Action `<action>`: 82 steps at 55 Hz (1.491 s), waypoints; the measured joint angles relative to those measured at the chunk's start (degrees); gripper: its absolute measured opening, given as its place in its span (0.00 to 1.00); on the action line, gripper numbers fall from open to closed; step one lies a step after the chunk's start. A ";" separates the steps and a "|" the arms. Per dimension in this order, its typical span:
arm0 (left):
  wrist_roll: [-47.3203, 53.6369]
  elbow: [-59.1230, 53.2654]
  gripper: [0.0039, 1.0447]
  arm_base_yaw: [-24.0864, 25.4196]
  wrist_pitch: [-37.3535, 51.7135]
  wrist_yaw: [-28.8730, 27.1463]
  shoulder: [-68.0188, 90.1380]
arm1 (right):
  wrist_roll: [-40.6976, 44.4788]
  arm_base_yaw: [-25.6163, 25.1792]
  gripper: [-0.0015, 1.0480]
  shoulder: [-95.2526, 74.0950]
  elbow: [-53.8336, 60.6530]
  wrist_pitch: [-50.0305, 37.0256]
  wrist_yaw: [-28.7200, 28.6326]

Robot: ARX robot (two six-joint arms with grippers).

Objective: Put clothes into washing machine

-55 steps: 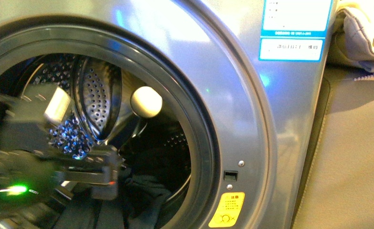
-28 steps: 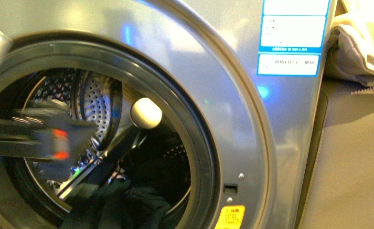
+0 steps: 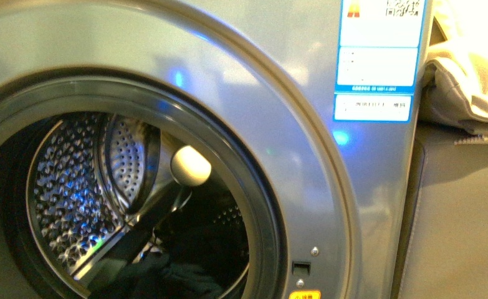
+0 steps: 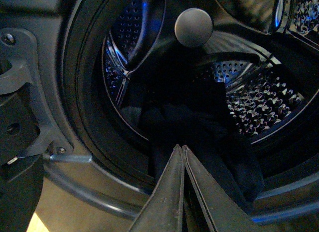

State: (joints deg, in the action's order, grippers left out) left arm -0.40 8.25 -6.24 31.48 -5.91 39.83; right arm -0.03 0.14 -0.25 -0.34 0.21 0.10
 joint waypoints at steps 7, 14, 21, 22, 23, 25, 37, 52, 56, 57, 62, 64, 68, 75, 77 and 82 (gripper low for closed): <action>0.02 -2.12 0.03 4.02 -1.95 5.18 -3.78 | 0.00 0.00 0.02 0.00 0.00 0.00 0.00; 0.00 -3.72 0.03 6.16 -4.09 5.55 -7.72 | 0.02 0.00 0.02 0.00 0.00 0.00 0.00; 0.02 -4.83 0.03 6.16 -6.25 5.92 -10.86 | 0.00 0.00 0.02 0.00 0.00 0.00 0.00; 0.00 -5.03 0.03 6.16 -6.62 5.92 -11.37 | 0.00 0.00 0.02 0.00 0.00 0.00 0.00; 0.00 -5.20 0.03 6.16 -6.99 5.92 -11.87 | 0.00 0.00 0.02 0.00 0.00 0.00 0.00; 0.00 -5.42 0.03 6.16 -7.56 5.92 -12.63 | 0.00 0.00 0.02 0.00 0.00 0.00 0.00; 0.07 -7.28 0.03 6.16 -8.83 5.92 -16.96 | 0.02 0.00 0.02 0.00 0.00 0.00 0.02; 0.04 -7.28 0.03 6.16 -15.39 5.92 -23.87 | 0.00 0.00 0.02 0.00 0.00 0.00 0.00; 0.07 -7.28 0.03 6.16 -16.81 5.92 -25.49 | 0.02 0.00 0.02 0.00 0.00 0.00 0.00; 0.04 -7.28 0.03 6.16 -17.42 5.92 -26.08 | 0.00 0.00 0.02 0.00 0.00 0.00 0.00; 0.04 -7.28 0.03 6.16 -18.95 5.92 -27.56 | 0.02 0.00 0.02 0.00 0.00 0.00 0.00; 0.04 -7.28 0.03 6.16 -19.39 5.92 -28.00 | 0.02 0.00 0.02 0.00 0.00 0.00 0.00; 0.04 -7.28 0.03 6.16 -20.39 5.92 -28.98 | 0.00 0.00 0.02 0.00 0.00 0.00 0.00; 0.04 -7.28 0.03 6.16 -27.19 5.95 -34.53 | 0.00 0.00 0.02 0.00 0.00 0.00 0.00; 0.04 -7.28 0.03 6.16 -29.83 5.92 -36.50 | 0.00 0.00 0.02 0.00 0.00 0.00 0.02; 0.07 -7.28 0.03 6.16 -31.19 5.92 -39.63 | 0.00 0.00 0.02 0.00 0.00 0.00 0.00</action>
State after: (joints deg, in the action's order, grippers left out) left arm -0.34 0.97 -0.08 0.30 0.01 0.21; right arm -0.03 0.14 -0.25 -0.34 0.21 0.10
